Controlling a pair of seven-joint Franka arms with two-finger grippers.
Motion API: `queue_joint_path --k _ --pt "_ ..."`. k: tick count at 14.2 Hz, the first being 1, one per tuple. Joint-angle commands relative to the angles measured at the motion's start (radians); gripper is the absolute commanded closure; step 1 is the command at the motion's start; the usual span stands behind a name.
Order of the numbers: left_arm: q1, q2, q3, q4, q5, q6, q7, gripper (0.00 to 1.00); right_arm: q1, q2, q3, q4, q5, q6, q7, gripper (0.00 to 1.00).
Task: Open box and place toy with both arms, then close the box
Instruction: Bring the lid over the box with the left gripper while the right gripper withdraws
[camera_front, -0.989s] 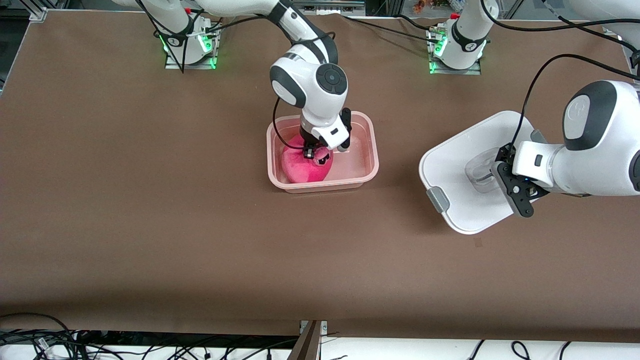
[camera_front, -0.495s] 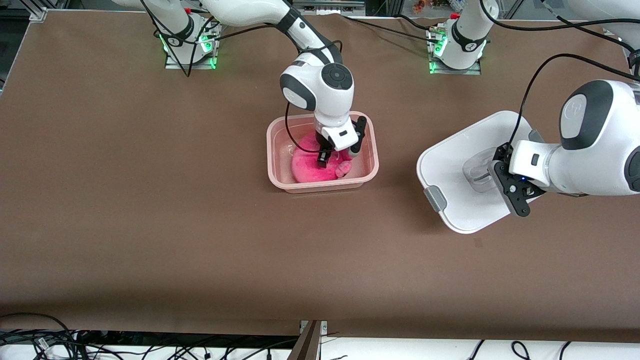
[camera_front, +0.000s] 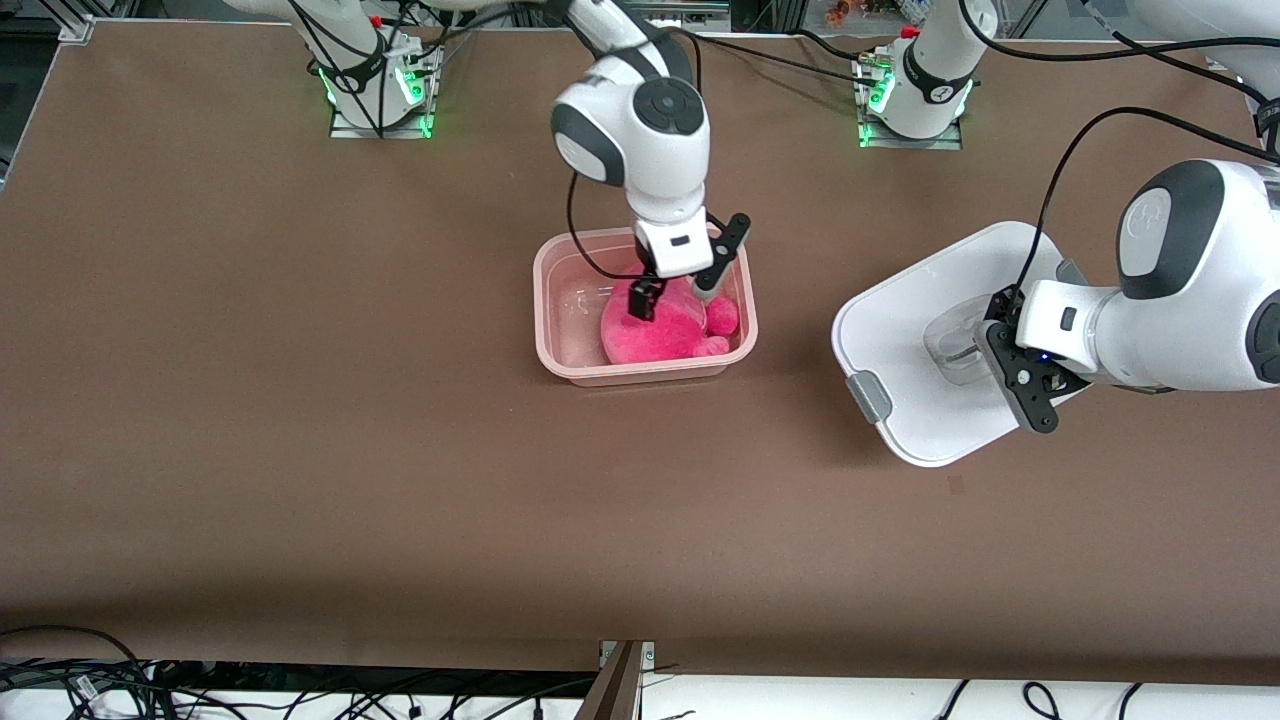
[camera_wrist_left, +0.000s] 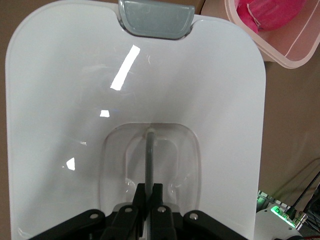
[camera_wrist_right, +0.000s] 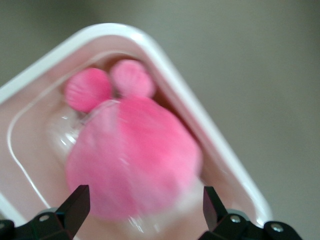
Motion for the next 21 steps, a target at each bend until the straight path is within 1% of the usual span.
queue_joint_path --k 1,2,3,4,5,7,8,9,10,11,12,13,14,15,17,19,21 --pt "-0.017 -0.001 -0.002 0.014 -0.001 -0.022 0.023 1.0 -0.062 -0.157 -0.157 -0.03 0.113 -0.075 -0.016 0.0" --pt "-0.048 0.001 -0.004 0.007 -0.001 -0.019 0.025 1.0 -0.064 -0.212 -0.211 -0.033 0.135 -0.095 -0.016 0.0" --pt "-0.1 0.005 -0.004 0.007 -0.006 -0.012 0.025 1.0 -0.064 -0.247 -0.281 -0.033 0.144 -0.171 -0.016 0.0" --pt "-0.161 0.013 -0.004 0.014 -0.009 -0.009 0.025 1.0 -0.059 -0.28 -0.334 -0.033 0.174 -0.246 -0.019 0.0" --pt "-0.224 0.016 -0.004 0.016 -0.012 -0.004 0.017 1.0 -0.065 -0.327 -0.363 -0.036 0.196 -0.3 -0.005 0.0" --pt "-0.348 0.018 -0.004 0.016 -0.018 0.043 0.002 1.0 -0.183 -0.413 -0.363 -0.066 0.204 -0.395 -0.017 0.0" --pt "-0.406 0.027 -0.004 0.016 -0.021 0.083 -0.023 1.0 -0.218 -0.442 -0.362 -0.065 0.202 -0.463 -0.022 0.0" --pt "-0.462 0.033 -0.004 0.016 -0.019 0.131 -0.056 1.0 -0.267 -0.476 -0.356 -0.062 0.198 -0.53 -0.022 0.0" --pt "-0.512 0.044 -0.004 0.016 -0.019 0.175 -0.081 1.0 -0.329 -0.505 -0.31 -0.065 0.195 -0.569 -0.022 0.0" --pt "-0.566 0.062 -0.002 0.016 -0.018 0.221 -0.098 1.0 -0.42 -0.521 -0.238 -0.076 0.187 -0.589 -0.024 0.0" --pt "-0.614 0.077 -0.002 0.016 -0.012 0.258 -0.11 1.0 -0.508 -0.527 -0.154 -0.089 0.16 -0.587 -0.034 0.0" --pt "-0.648 0.091 0.0 0.016 -0.006 0.278 -0.125 1.0 -0.568 -0.53 -0.085 -0.103 0.108 -0.583 -0.042 0.0" --pt "-0.662 0.107 0.0 0.016 -0.006 0.301 -0.129 1.0 -0.594 -0.531 -0.06 -0.12 0.1 -0.581 -0.039 0.0" --pt "-0.666 0.12 -0.002 0.016 -0.006 0.338 -0.132 1.0 -0.596 -0.53 -0.061 -0.122 0.1 -0.581 -0.031 0.0" --pt "-0.726 0.139 0.0 0.013 0.001 0.381 -0.187 1.0 -0.599 -0.528 -0.064 -0.111 0.1 -0.59 -0.018 0.0" --pt "-0.741 0.156 -0.002 0.011 0.043 0.407 -0.195 1.0 -0.602 -0.522 -0.073 -0.111 0.103 -0.591 0.036 0.0" --pt "-0.74 0.163 0.0 0.002 0.051 0.413 -0.195 1.0 -0.602 -0.516 -0.079 -0.111 0.104 -0.578 0.035 0.0"
